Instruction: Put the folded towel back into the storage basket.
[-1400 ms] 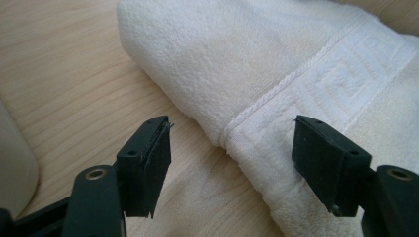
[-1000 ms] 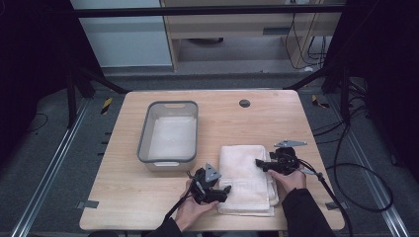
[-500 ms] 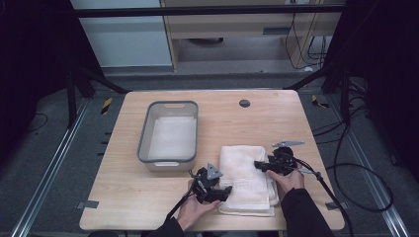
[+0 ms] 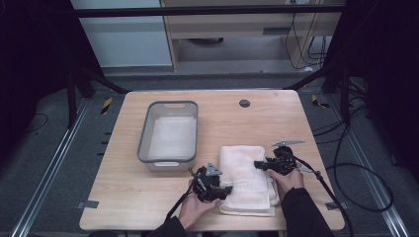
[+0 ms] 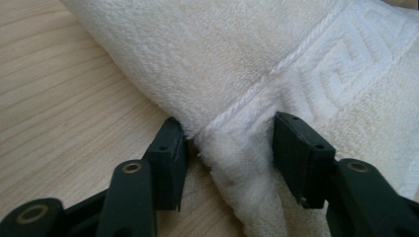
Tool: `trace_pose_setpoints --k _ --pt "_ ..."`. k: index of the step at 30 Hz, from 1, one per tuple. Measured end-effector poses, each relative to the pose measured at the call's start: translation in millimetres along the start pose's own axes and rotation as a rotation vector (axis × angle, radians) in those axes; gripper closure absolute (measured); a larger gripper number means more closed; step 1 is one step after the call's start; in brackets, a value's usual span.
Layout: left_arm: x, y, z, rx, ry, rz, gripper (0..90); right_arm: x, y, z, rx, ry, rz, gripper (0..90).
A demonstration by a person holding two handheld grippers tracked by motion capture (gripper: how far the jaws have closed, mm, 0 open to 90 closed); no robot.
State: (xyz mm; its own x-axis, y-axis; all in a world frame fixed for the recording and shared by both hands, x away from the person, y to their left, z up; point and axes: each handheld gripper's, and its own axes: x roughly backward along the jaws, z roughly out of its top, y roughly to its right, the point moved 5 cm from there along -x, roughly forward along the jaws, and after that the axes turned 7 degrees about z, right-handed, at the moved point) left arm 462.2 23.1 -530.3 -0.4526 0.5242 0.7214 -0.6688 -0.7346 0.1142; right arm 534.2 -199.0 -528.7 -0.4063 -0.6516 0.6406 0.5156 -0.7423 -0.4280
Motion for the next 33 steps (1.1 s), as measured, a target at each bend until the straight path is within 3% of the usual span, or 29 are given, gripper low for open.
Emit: trace_pose_setpoints --k 8,18,33 --pt "1.5 2.3 0.4 0.025 -0.008 -0.028 59.7 1.0 -2.2 0.4 -0.016 0.005 0.022 63.5" --pt "5.5 1.4 1.5 0.06 -0.006 -0.058 70.9 6.3 -5.4 3.5 -0.027 0.022 0.033 67.6" --pt "25.7 1.2 6.3 0.049 0.065 -0.075 73.6 34.5 -28.6 17.8 0.034 0.102 0.048 68.4"
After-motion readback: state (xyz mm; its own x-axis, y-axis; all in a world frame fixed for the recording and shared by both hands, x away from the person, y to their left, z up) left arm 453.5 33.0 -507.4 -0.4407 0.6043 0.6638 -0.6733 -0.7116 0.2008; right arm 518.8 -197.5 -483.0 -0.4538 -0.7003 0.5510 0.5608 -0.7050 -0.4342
